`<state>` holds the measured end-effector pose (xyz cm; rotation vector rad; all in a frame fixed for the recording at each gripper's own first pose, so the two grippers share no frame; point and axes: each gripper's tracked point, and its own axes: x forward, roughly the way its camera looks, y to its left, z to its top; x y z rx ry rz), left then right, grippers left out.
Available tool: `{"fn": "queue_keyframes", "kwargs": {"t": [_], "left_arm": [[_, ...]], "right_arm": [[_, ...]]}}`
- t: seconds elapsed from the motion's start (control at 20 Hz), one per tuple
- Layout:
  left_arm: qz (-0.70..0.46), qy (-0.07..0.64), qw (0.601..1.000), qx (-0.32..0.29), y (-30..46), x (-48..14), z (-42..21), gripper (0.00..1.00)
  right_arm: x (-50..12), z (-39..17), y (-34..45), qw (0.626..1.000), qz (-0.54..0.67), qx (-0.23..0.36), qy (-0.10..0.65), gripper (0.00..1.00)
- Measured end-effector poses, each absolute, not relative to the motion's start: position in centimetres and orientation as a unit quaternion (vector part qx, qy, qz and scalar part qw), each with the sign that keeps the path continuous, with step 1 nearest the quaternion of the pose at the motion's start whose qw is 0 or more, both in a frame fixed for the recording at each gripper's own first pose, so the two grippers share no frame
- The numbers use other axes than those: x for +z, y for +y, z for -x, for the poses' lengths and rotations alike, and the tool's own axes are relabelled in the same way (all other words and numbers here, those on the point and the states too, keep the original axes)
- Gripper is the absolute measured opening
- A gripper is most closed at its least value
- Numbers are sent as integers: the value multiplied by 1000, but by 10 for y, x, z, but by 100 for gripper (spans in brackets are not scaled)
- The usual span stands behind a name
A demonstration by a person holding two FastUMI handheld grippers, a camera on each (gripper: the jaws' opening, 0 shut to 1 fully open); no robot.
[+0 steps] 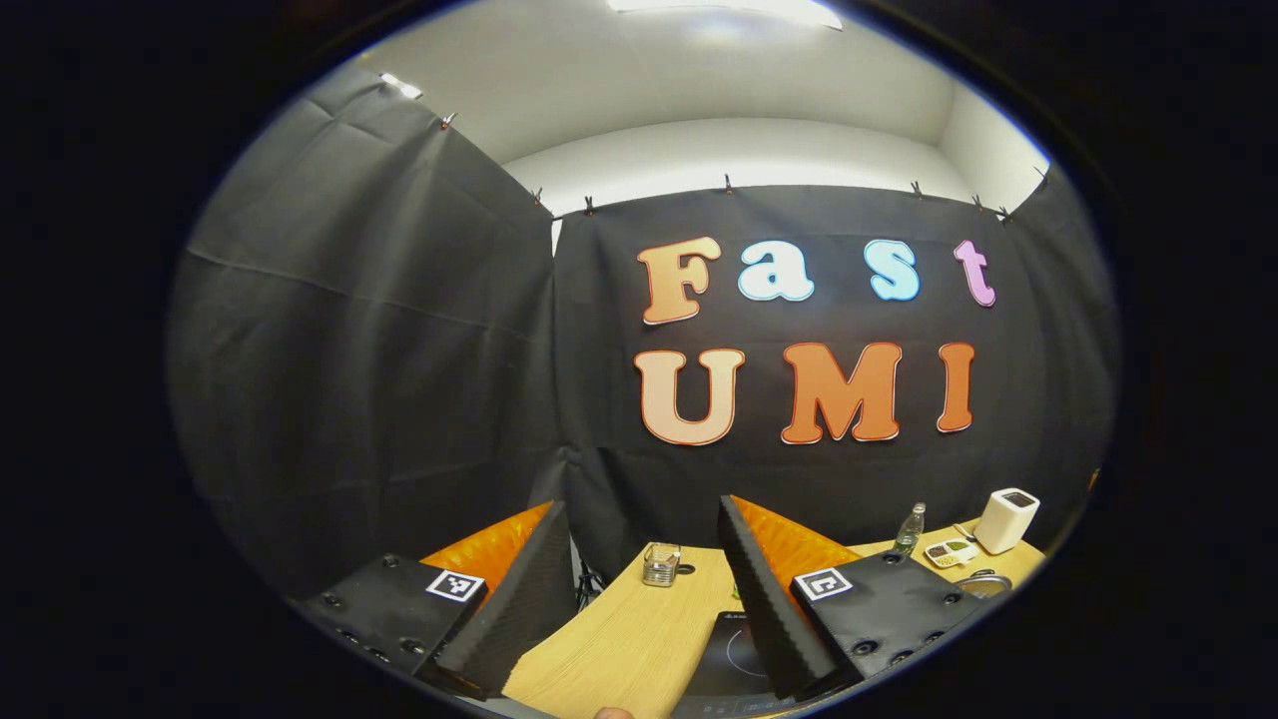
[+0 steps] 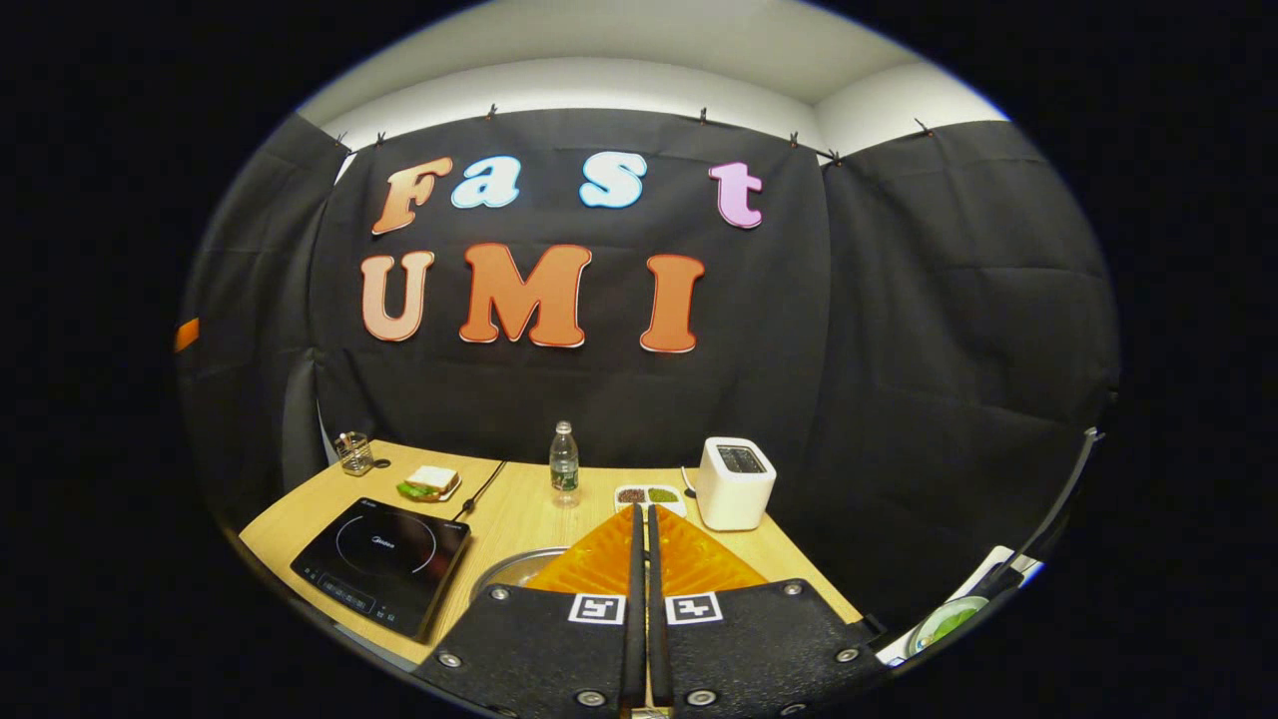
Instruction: First push the handle of the pot to place it horizontally, then grasp the pot with both hands and set it on the induction cooktop.
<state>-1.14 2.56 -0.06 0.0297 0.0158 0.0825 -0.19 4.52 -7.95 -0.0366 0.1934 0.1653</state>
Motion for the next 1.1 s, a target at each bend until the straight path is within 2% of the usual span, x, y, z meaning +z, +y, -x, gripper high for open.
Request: {"fn": "queue_keyframes", "kwargs": {"t": [0.55,1.1], "left_arm": [[-16,9,999,41,28,4,17,98],[-27,32,998,46,29,-12,15,98]], "right_arm": [[-191,11,57,968,20,89,234,0],[-276,48,88,931,29,117,345,0]]}}
